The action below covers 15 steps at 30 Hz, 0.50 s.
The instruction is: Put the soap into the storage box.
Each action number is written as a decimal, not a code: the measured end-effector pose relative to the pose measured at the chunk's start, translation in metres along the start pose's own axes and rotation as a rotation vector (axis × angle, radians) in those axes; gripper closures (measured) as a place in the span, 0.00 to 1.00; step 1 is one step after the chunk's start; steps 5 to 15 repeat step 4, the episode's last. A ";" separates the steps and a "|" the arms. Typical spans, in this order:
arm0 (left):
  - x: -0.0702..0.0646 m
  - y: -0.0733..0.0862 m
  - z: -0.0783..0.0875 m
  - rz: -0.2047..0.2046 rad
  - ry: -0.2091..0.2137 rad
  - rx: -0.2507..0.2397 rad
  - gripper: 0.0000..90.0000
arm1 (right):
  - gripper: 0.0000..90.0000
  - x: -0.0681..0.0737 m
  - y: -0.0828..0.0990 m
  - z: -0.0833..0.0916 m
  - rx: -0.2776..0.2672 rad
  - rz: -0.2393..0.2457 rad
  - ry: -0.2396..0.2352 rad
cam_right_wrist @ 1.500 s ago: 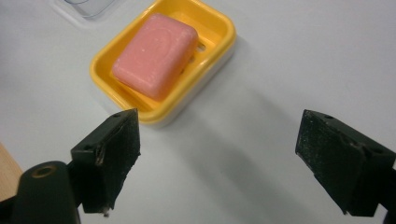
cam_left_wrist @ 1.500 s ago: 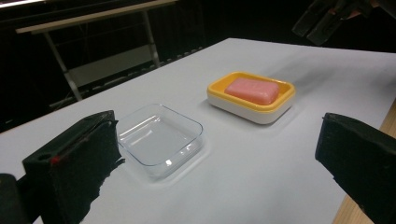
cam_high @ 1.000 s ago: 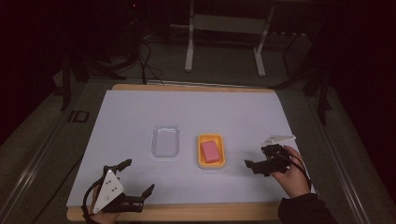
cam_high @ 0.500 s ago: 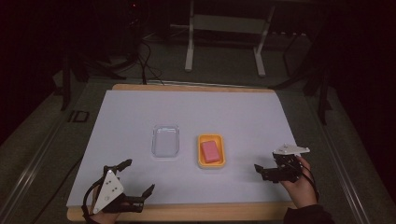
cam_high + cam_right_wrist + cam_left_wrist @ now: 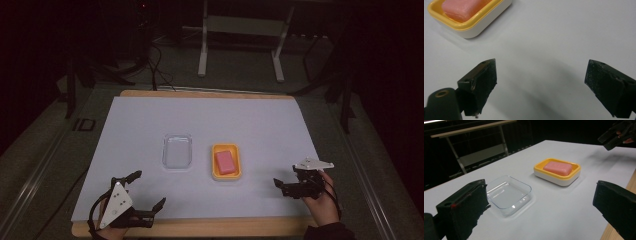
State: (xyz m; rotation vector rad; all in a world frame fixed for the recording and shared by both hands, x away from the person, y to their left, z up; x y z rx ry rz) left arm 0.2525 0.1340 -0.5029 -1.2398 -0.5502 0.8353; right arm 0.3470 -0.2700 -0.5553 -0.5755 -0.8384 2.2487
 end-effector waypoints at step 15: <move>0.000 0.000 0.000 -0.001 0.001 0.001 0.00 | 0.12 0.001 0.001 -0.002 0.001 -0.003 -0.013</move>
Point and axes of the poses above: each handheld gripper's, and its own axes: z roughly backward along the jaws, y roughly out of its underside, x roughly to its left, the point moved 10 cm from there along -z, roughly forward along the jaws, and after that the axes turned 13 degrees about z, right-handed, at the moved point
